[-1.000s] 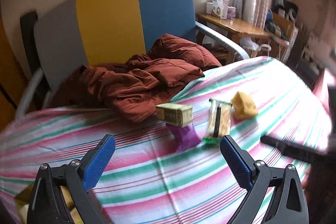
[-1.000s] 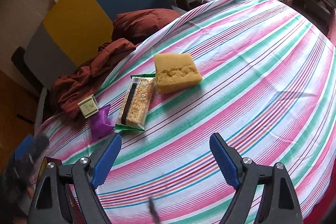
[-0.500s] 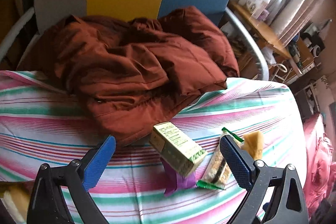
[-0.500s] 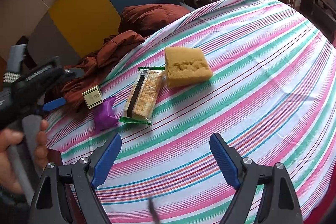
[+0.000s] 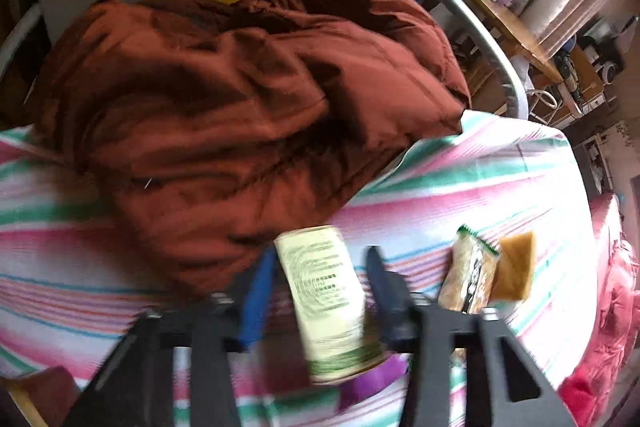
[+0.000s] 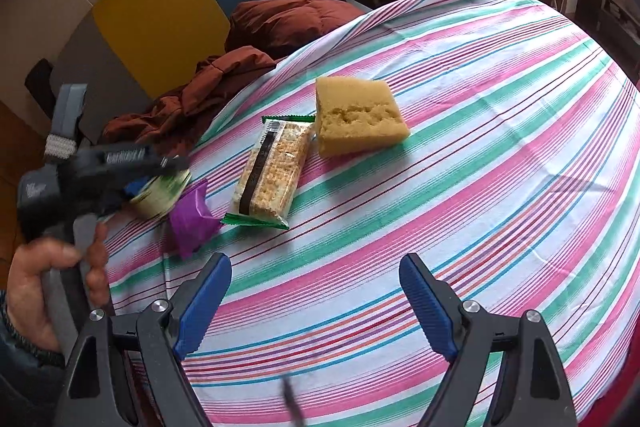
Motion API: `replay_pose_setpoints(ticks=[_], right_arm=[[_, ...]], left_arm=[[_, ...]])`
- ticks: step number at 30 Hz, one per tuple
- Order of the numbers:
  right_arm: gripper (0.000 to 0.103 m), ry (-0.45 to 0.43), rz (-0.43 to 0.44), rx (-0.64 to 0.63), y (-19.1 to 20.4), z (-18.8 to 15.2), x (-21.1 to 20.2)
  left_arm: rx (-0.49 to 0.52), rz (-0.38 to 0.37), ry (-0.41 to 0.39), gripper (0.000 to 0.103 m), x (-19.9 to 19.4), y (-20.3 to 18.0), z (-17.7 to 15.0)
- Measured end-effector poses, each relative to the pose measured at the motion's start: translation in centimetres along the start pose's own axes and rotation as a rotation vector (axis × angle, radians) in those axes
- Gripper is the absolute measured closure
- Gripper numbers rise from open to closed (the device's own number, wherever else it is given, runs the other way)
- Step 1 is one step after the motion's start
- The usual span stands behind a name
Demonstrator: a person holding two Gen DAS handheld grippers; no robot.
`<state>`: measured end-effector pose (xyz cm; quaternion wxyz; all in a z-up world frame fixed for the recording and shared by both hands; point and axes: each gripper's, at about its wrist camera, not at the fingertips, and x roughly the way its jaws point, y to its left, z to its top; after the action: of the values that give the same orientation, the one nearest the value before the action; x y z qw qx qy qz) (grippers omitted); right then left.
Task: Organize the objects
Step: 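Grasp the small green-labelled medicine box with the left gripper, then grasp the purple wrapped packet with the right gripper while the left holds the box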
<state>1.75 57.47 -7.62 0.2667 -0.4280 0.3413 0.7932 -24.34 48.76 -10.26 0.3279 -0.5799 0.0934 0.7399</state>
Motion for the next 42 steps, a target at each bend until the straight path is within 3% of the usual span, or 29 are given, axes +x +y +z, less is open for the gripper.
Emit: replay_pose_setpoints(ticks=[14, 23, 26, 33, 38, 42], right_arm=[[0.015, 0.025, -0.005, -0.012, 0.4, -0.3, 1.0], [0.015, 0.039, 0.086, -0.007, 0.7, -0.2, 1.3], [0.015, 0.079, 0.153, -0.03, 1.5, -0.4, 1.7], [0.016, 0.21, 0.33, 0.01, 3.7, -0.8, 3.6], [0.016, 0.24, 0.292, 0.006, 5.5, -0.8, 5.3], [0.016, 0.205, 0.245, 0.053, 6.0, 0.5, 6.4]], left_arm=[[0.066, -0.062, 0.011, 0.073, -3.9, 1.0, -12.0], [0.231, 0.039, -0.079, 0.073, -6.2, -2.1, -18.6], [0.269, 0.058, -0.124, 0.073, -7.1, -2.2, -19.9], [0.264, 0.022, -0.225, 0.073, -11.3, -1.0, -21.7], [0.236, 0.001, -0.279, 0.073, -14.2, 0.3, -22.7], [0.197, -0.021, -0.299, 0.073, -15.5, 1.8, -23.3]])
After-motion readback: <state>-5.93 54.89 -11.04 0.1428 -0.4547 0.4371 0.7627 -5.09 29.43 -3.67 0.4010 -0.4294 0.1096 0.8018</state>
